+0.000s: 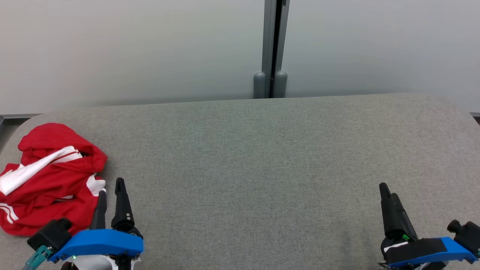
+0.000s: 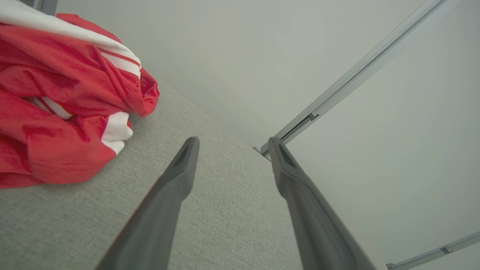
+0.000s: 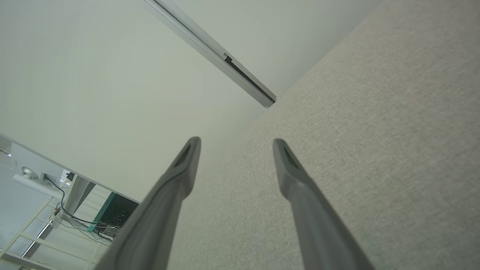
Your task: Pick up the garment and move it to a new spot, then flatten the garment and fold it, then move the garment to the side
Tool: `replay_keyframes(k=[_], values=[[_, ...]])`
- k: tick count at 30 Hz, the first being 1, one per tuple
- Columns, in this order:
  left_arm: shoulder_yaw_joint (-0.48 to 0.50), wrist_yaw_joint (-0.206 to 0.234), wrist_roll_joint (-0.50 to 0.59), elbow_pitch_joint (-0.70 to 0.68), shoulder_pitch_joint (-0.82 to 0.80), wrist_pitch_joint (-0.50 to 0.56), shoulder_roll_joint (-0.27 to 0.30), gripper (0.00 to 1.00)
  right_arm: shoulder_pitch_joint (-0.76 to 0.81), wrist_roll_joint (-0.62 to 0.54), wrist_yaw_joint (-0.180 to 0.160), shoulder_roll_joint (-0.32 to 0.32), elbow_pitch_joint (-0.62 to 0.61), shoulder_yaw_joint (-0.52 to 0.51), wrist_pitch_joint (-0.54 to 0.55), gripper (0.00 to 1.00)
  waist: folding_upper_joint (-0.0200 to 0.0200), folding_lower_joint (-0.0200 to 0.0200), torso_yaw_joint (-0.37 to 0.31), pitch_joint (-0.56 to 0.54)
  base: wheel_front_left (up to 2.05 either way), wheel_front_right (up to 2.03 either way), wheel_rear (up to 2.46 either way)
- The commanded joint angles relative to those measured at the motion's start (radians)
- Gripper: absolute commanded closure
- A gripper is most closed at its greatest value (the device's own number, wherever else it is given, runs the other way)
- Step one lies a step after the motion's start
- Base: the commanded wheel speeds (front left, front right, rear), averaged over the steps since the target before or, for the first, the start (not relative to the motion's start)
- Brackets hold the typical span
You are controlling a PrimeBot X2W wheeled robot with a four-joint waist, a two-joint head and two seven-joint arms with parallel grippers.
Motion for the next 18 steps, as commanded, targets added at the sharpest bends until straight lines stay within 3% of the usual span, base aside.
replay_keyframes(k=[1, 18], values=[[-0.003, 0.004, 0.021, -0.009, -0.016, -0.008, 0.007, 0.0, 0.001, -0.018, 0.001, -0.007, -0.014, 0.002, -0.009, 0.0, 0.0, 0.0, 0.0, 0.0, 0.0, 0.0, 0.0], [-0.017, 0.04, 0.231, 0.011, -0.016, -0.056, 0.012, 0.0, 0.018, -0.211, 0.002, -0.008, -0.012, 0.022, -0.057, 0.0, 0.0, 0.0, 0.006, -0.002, 0.0, 0.0, 0.0]])
